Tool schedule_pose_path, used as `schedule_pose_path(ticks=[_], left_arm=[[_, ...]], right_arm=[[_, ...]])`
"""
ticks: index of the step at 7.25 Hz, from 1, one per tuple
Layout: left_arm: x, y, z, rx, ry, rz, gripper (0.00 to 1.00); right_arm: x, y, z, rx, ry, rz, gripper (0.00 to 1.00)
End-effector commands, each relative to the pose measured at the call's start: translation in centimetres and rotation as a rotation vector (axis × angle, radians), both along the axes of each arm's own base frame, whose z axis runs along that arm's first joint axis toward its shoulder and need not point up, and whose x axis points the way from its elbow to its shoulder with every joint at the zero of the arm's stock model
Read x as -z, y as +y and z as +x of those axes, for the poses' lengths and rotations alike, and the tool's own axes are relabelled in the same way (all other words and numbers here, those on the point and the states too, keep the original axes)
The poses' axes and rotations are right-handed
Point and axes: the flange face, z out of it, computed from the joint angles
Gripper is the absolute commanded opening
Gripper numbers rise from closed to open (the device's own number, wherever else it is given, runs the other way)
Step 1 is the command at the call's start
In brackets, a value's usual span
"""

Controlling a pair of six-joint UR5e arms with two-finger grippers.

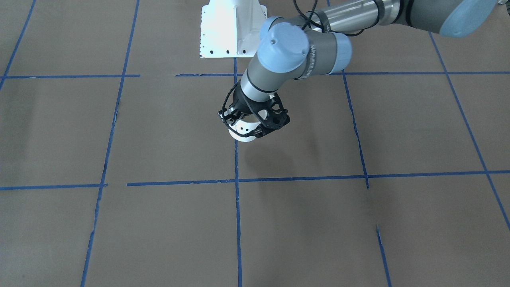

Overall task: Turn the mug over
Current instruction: 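Carry the mug toward the table centre and lower it upright, then open the left gripper and raise it away from the upright mug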

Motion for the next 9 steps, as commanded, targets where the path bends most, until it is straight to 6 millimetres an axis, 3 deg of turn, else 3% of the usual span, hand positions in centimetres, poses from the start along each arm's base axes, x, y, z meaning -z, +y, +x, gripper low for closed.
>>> schedule_pose_path(ticks=[1, 2, 3, 4, 5, 6, 8, 9], left_arm=[[-2.4, 2.0, 5.2, -0.055, -0.066, -0.037, 0.0], [-2.3, 3.6, 6.4, -0.085, -0.064, -0.026, 0.1], [-2.1, 4.1, 6.9, -0.074, -0.07, -0.008, 0.48], [-2.3, 4.2, 6.7, -0.054, -0.076, 0.008, 0.99], [-1.3, 4.2, 3.9, -0.04, -0.033, 0.044, 1.0], [-0.7, 3.8, -0.9, -0.04, 0.02, 0.141, 1.0], [-4.1, 0.9, -12.3, -0.064, -0.009, 0.388, 1.0], [-8.0, -1.7, -17.7, -0.089, -0.061, 0.519, 1.0]], right_arm=[[0.0, 0.0, 0.0, 0.0, 0.0, 0.0, 1.0], [0.0, 0.0, 0.0, 0.0, 0.0, 0.0, 1.0], [0.0, 0.0, 0.0, 0.0, 0.0, 0.0, 1.0], [0.0, 0.0, 0.0, 0.0, 0.0, 0.0, 1.0], [0.0, 0.0, 0.0, 0.0, 0.0, 0.0, 1.0], [0.0, 0.0, 0.0, 0.0, 0.0, 0.0, 1.0], [0.0, 0.0, 0.0, 0.0, 0.0, 0.0, 1.0], [0.0, 0.0, 0.0, 0.0, 0.0, 0.0, 1.0]])
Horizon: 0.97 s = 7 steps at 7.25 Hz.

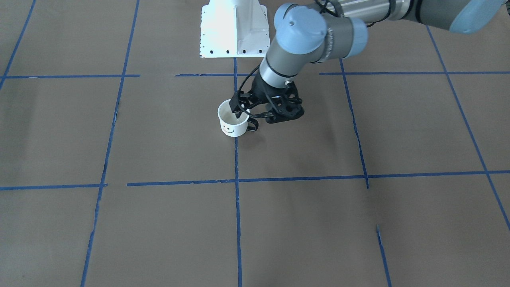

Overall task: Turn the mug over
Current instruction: 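Open the left gripper and raise it away from the upright mug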

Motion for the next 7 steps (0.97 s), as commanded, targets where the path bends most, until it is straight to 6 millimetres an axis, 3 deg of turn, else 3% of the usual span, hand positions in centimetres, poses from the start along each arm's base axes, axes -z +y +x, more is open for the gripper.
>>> schedule_pose_path(ticks=[1, 3, 5, 6, 7], left_arm=[[-8.6, -4.2, -11.6, -0.074, -0.102, 0.264, 1.0], [-21.5, -6.8, -24.7, -0.221, -0.221, 0.466, 1.0], [-32.9, -7.6, -38.5, -0.351, -0.344, 0.588, 1.0], [-38.6, -6.8, -44.6, -0.342, -0.371, 0.521, 1.0], [-43.2, -4.9, -49.1, -0.282, -0.381, 0.428, 1.0]], right_arm=[[0.0, 0.0, 0.0, 0.0, 0.0, 0.0, 1.0], [0.0, 0.0, 0.0, 0.0, 0.0, 0.0, 1.0], [0.0, 0.0, 0.0, 0.0, 0.0, 0.0, 1.0], [0.0, 0.0, 0.0, 0.0, 0.0, 0.0, 1.0], [0.0, 0.0, 0.0, 0.0, 0.0, 0.0, 1.0]])
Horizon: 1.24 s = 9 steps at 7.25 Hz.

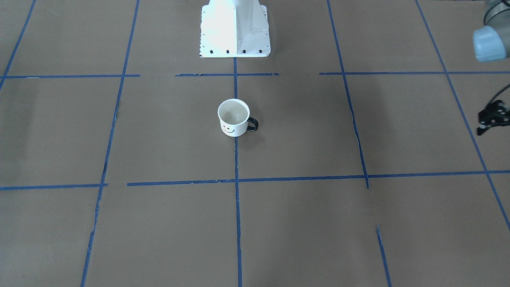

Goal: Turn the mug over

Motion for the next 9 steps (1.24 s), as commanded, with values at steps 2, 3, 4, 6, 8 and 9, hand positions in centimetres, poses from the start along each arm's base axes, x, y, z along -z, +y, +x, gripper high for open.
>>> schedule_pose_path(ticks=[2, 3, 4, 6, 8, 9], left_arm=[[-10.5, 3.9, -7.6, 0.07, -0.021, -0.149, 1.0], [-11.5, 4.9, -7.4, 0.064, 0.012, -0.173, 1.0], [-11.7, 5.6, -6.9, 0.054, 0.079, -0.189, 1.0], [-11.6, 6.2, -7.0, 0.055, 0.082, -0.186, 1.0], [-10.3, 6.2, -7.0, 0.054, 0.078, -0.144, 1.0], [-10.5, 6.3, -7.0, 0.055, 0.078, -0.145, 1.0]], right_arm=[[0.0, 0.0, 0.0, 0.0, 0.0, 0.0, 1.0], [0.0, 0.0, 0.0, 0.0, 0.0, 0.0, 1.0], [0.0, 0.0, 0.0, 0.0, 0.0, 0.0, 1.0], [0.0, 0.0, 0.0, 0.0, 0.0, 0.0, 1.0], [0.0, 0.0, 0.0, 0.0, 0.0, 0.0, 1.0], [0.0, 0.0, 0.0, 0.0, 0.0, 0.0, 1.0]])
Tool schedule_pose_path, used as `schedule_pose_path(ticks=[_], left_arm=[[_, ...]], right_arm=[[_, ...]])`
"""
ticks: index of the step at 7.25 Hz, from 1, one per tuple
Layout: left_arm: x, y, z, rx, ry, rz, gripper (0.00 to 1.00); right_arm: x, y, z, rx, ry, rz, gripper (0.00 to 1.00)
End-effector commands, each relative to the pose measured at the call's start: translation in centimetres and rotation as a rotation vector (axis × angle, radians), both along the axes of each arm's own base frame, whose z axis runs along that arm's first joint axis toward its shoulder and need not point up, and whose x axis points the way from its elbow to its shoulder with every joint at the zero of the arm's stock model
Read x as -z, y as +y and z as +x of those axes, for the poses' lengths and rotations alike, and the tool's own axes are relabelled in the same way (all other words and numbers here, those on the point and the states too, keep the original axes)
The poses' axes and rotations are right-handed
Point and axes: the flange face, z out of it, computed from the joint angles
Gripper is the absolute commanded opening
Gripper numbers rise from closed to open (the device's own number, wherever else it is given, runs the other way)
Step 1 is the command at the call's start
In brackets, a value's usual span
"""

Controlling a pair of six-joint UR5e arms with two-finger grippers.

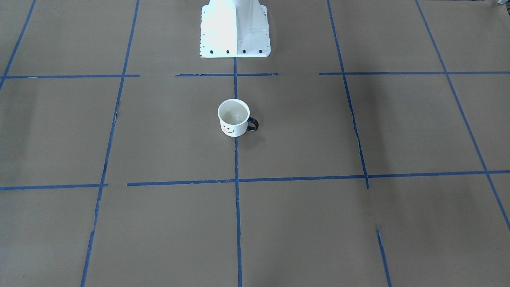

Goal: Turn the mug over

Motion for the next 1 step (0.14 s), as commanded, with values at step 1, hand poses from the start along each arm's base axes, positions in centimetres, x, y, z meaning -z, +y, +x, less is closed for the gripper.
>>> schedule_pose_path(ticks=[1], left_arm=[[0.37, 0.13, -0.11, 0.003, 0.0, 0.023, 1.0]], right_arm=[[0.0, 0.0, 0.0, 0.0, 0.0, 0.0, 1.0]])
